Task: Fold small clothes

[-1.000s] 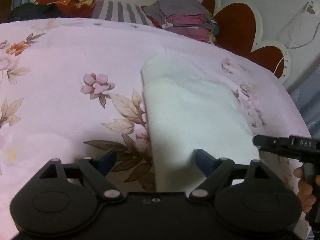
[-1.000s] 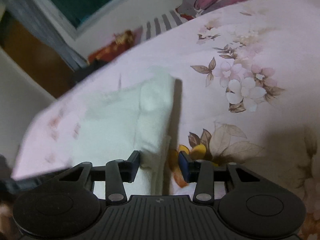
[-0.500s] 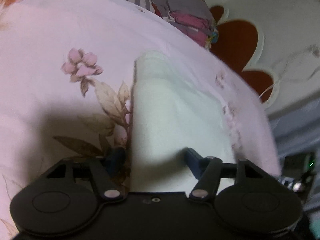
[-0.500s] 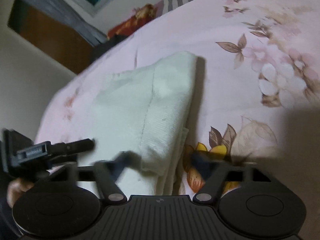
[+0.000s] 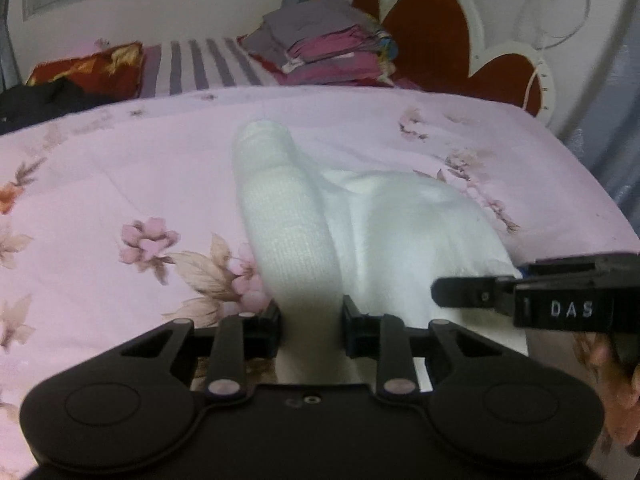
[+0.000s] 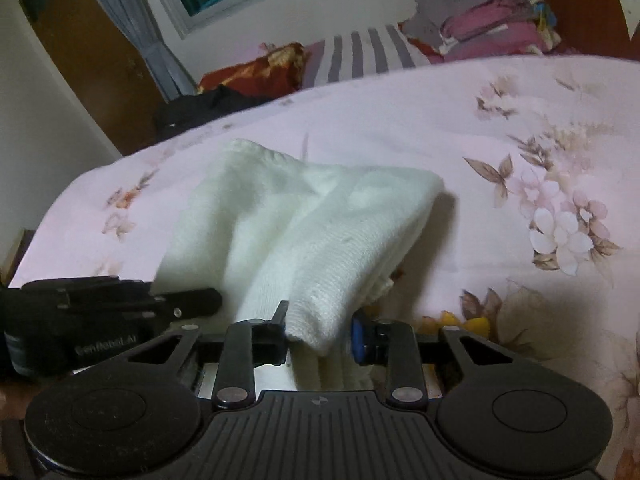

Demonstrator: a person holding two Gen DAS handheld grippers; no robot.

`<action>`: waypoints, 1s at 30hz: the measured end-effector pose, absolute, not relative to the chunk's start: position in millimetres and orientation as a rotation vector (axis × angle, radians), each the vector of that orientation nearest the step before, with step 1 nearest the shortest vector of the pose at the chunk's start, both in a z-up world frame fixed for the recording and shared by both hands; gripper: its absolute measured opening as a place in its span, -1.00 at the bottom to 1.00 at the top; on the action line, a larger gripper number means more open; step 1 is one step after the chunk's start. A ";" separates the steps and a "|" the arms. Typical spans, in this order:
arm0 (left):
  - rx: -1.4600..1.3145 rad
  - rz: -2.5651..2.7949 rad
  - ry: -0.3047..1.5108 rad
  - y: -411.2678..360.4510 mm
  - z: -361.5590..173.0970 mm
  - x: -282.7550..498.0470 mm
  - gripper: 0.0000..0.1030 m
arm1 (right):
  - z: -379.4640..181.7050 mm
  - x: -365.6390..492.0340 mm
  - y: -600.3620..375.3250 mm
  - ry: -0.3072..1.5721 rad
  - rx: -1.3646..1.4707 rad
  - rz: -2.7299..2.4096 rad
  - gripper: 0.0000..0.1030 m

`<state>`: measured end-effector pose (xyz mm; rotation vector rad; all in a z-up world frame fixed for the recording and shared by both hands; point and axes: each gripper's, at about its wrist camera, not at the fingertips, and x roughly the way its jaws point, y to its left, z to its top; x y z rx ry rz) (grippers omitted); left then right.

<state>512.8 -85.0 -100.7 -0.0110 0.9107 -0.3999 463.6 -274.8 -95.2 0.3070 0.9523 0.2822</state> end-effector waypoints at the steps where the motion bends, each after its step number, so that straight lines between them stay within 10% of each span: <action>1: -0.008 -0.403 0.902 -75.0 -96.6 508.5 -0.48 | -88.3 459.0 -266.0 0.942 0.292 0.284 -0.44; 18: -0.069 -0.283 0.914 160.1 -88.1 462.6 -0.43 | -81.8 450.5 -18.9 0.959 0.206 0.445 -0.44; 20: -0.080 -0.266 0.966 173.1 -109.1 465.7 -0.22 | -102.1 455.0 -8.6 1.006 0.197 0.419 -0.44; 22: -0.103 -0.224 0.951 187.9 -123.2 461.4 0.52 | -127.7 459.7 -7.2 1.076 0.197 0.378 -0.37; 27: -0.212 -0.286 0.858 219.3 -115.7 451.3 -0.15 | -123.8 458.0 -10.7 1.031 0.149 0.391 -0.23; 30: -0.196 -0.307 0.759 221.8 -92.5 457.9 -0.16 | -97.5 456.2 -29.0 0.932 0.201 0.303 -0.23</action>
